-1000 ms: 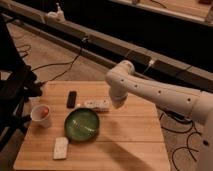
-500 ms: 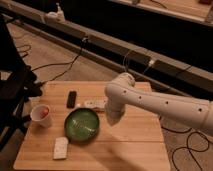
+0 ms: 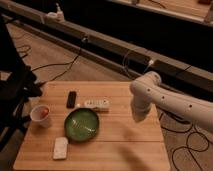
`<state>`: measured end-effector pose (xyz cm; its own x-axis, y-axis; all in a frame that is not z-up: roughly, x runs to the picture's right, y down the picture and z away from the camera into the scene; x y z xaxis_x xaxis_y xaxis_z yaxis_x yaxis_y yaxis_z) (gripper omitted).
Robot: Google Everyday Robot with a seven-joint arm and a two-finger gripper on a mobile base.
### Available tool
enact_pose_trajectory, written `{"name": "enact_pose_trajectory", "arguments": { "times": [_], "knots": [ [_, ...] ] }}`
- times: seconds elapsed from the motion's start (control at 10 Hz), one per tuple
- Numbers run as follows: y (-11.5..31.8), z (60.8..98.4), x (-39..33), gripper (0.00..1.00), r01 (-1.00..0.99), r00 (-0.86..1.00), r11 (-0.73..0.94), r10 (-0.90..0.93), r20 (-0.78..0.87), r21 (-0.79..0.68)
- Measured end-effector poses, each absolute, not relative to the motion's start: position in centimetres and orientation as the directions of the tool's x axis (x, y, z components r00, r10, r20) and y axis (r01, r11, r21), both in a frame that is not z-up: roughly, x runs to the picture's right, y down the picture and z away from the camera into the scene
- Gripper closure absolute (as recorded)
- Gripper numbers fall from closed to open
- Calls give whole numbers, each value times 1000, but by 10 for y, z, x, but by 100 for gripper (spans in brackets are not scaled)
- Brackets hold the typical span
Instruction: Move the arm in a circular motion
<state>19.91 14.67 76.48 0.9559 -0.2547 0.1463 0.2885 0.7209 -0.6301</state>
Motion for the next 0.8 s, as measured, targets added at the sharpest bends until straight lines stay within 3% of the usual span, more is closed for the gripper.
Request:
{"name": "enact_pose_trajectory", "arguments": {
  "times": [0.4,0.8],
  "knots": [
    [79,822,191,100,273,952,755,-299,58,-596],
    [59,833,99,100,322,947,766,-251,203,-557]
  ]
}}
